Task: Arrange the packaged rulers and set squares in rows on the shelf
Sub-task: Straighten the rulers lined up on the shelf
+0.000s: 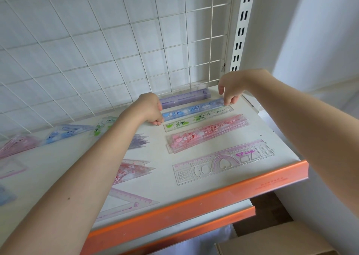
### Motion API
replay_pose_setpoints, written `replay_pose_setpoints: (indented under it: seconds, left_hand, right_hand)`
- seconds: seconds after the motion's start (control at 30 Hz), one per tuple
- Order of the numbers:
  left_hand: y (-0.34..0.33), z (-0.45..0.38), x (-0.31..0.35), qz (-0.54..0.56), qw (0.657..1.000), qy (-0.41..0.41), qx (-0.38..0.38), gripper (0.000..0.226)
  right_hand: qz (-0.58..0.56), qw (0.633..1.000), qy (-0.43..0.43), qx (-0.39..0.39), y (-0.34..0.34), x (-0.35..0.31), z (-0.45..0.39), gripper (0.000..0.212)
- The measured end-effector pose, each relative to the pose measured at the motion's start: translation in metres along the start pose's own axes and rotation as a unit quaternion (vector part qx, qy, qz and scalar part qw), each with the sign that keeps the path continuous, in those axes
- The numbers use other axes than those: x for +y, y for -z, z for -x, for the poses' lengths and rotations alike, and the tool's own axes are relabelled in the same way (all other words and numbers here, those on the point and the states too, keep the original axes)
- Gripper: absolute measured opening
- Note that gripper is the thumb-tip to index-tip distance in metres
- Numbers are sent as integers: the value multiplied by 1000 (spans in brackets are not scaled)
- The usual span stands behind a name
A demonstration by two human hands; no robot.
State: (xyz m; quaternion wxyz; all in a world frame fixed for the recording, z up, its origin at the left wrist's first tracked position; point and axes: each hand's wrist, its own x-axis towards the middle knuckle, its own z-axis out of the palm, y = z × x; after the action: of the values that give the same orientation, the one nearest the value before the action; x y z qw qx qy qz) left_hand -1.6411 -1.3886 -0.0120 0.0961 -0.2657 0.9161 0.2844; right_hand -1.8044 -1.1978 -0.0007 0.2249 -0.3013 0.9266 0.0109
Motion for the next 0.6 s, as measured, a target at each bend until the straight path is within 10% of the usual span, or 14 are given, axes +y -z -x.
replay_pose_setpoints:
  seconds: [0.6]
  left_hand:
    - [1, -12, -9, -197, 978, -62, 22, 26]
  right_hand:
    - [25, 999, 3, 22, -2, 14, -3, 31]
